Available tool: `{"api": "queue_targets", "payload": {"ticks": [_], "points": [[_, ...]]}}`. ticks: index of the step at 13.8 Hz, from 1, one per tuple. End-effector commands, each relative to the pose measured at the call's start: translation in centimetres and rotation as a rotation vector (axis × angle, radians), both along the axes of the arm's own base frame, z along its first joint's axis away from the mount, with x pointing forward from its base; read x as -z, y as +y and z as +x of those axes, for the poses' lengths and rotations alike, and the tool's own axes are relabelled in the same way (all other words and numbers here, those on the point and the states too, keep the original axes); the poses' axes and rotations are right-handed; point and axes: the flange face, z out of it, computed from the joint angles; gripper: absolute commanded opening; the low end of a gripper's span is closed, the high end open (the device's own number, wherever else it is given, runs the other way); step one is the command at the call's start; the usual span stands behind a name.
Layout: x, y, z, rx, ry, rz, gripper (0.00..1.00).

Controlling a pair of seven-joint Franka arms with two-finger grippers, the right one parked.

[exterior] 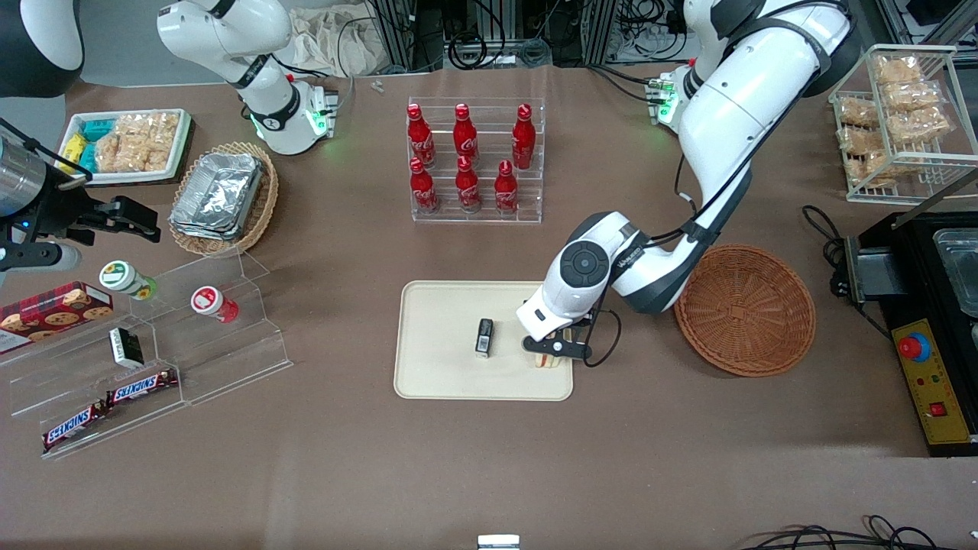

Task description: Place sandwich from basket to tray

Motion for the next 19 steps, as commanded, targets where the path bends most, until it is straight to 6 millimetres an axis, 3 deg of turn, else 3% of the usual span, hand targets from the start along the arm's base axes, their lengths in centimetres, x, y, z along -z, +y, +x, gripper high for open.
{"api": "queue_targets", "payload": {"ticks": [1,4,7,10,14,19], "points": [[-1.5,0.0,1.0,-0.031,-0.031,0.002,0.99],[-7.6,1.3,1.6,-0.068,-0.063,0.015,0.99],[-15.0,5.5,3.2,-0.177,-0.066,-0.035,0.99],[-20.3,9.1,3.2,-0.217,-0.076,0.010,0.99],[-26.6,16.6,2.6,-0.157,-0.007,0.039,0.99],[-34.0,26.5,-0.1,-0.111,0.067,0.030,0.99]]}}
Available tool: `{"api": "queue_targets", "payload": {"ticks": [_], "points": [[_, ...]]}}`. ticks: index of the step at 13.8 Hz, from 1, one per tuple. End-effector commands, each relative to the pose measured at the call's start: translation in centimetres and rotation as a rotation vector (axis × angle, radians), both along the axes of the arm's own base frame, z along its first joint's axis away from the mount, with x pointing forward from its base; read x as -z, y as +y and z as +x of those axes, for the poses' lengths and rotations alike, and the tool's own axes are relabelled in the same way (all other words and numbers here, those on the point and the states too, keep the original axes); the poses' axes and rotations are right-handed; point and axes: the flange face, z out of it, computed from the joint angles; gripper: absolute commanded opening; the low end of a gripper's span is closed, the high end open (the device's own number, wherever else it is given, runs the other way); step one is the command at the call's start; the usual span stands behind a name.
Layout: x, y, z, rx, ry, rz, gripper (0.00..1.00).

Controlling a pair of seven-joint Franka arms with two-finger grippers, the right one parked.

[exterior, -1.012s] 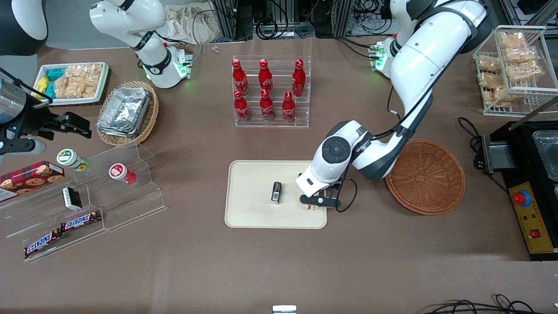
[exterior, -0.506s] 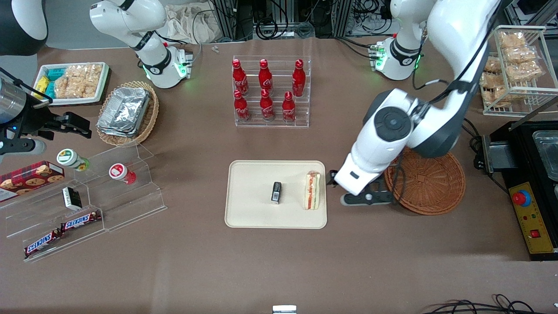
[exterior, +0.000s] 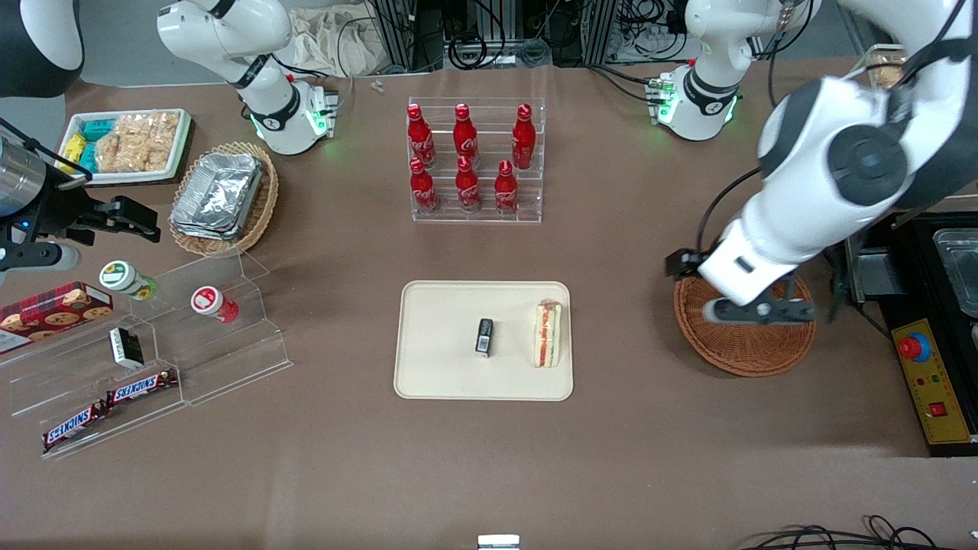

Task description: Place sandwich from basket to tray

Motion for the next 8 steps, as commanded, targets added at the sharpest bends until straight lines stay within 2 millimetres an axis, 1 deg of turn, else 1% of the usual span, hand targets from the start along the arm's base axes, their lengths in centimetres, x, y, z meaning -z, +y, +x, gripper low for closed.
{"api": "queue_targets", "payload": {"ticks": [1,2,3,4,5,8], "points": [[-4.7,5.4,-2.6,0.019,0.006,-0.035,0.99],[-6.1,7.9,-3.3,0.019,0.004,-0.043,0.99],[-7.5,9.6,-4.3,0.032,0.002,-0.041,0.99],[-8.1,11.5,-4.5,0.030,0.006,-0.041,0.99],[-9.0,12.7,-4.4,0.037,-0.006,-0.038,0.99],[-10.2,12.8,-4.4,0.071,-0.023,-0.027,0.99]]}}
